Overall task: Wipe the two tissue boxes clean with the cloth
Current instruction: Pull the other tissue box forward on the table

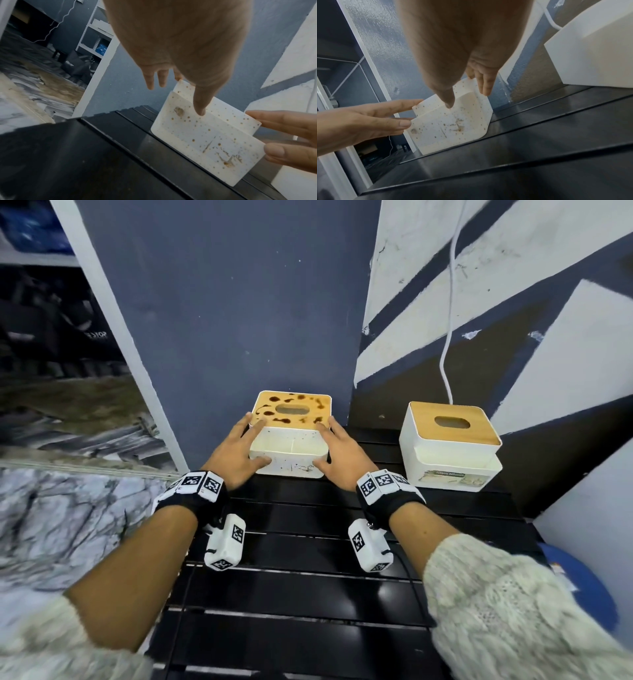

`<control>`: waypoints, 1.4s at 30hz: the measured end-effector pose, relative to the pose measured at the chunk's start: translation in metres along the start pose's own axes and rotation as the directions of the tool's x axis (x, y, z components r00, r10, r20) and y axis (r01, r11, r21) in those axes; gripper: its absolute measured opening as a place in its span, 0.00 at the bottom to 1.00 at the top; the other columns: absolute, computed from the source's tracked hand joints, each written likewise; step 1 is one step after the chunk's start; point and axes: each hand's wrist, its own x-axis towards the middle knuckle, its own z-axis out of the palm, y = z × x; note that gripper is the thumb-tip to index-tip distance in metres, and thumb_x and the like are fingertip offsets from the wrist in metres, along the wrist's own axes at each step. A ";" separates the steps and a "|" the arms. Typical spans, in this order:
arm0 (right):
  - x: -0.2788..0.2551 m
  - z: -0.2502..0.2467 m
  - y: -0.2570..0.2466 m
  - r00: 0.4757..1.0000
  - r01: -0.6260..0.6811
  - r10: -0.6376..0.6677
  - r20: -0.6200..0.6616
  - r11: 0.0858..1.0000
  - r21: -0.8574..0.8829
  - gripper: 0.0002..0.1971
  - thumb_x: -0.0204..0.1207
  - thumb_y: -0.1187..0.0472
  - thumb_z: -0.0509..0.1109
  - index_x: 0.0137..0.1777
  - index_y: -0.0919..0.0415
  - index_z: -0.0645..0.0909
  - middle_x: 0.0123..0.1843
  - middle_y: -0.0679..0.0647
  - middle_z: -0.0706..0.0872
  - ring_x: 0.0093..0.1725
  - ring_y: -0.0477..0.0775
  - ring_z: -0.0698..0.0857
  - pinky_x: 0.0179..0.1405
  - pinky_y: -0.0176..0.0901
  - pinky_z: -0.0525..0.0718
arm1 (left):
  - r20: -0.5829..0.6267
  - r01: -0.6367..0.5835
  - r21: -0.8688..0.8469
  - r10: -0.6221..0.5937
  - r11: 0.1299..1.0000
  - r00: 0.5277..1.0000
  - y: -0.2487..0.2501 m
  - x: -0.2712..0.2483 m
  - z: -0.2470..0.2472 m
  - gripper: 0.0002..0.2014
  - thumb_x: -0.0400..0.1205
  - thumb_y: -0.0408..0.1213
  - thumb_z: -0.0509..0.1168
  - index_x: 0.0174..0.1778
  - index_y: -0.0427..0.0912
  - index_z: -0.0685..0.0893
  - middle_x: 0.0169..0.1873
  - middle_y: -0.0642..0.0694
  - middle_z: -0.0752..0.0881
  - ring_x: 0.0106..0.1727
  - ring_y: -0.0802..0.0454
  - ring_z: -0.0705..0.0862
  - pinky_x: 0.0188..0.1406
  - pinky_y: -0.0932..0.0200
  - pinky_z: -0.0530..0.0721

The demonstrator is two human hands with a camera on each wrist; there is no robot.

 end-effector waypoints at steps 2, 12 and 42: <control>-0.001 0.006 -0.001 1.000 -0.014 0.014 -0.026 1.000 0.013 0.38 0.82 0.56 0.66 0.85 0.53 0.48 0.87 0.49 0.40 0.81 0.60 0.63 0.77 0.52 0.66 | -0.011 -0.005 -0.037 0.004 0.999 1.000 0.000 -0.001 0.002 0.39 0.86 0.44 0.67 0.90 0.53 0.52 0.90 0.52 0.44 0.89 0.48 0.53 0.84 0.47 0.60; -0.010 0.016 -0.002 0.981 -0.056 0.081 -0.176 0.988 0.143 0.35 0.78 0.61 0.71 0.82 0.53 0.59 0.86 0.51 0.52 0.71 0.61 0.78 0.77 0.52 0.67 | -0.109 -0.004 -0.214 -0.020 0.977 0.994 0.008 -0.012 0.010 0.31 0.83 0.32 0.71 0.82 0.47 0.70 0.85 0.50 0.59 0.53 0.49 0.83 0.72 0.44 0.80; -0.243 0.013 0.037 0.981 -0.021 0.067 -0.181 0.969 0.247 0.34 0.72 0.59 0.77 0.77 0.48 0.69 0.83 0.45 0.58 0.50 0.54 0.88 0.64 0.52 0.82 | -0.045 -0.118 -0.274 0.110 0.954 0.993 0.090 -0.198 0.054 0.32 0.75 0.38 0.80 0.75 0.54 0.79 0.76 0.57 0.64 0.48 0.57 0.87 0.61 0.54 0.88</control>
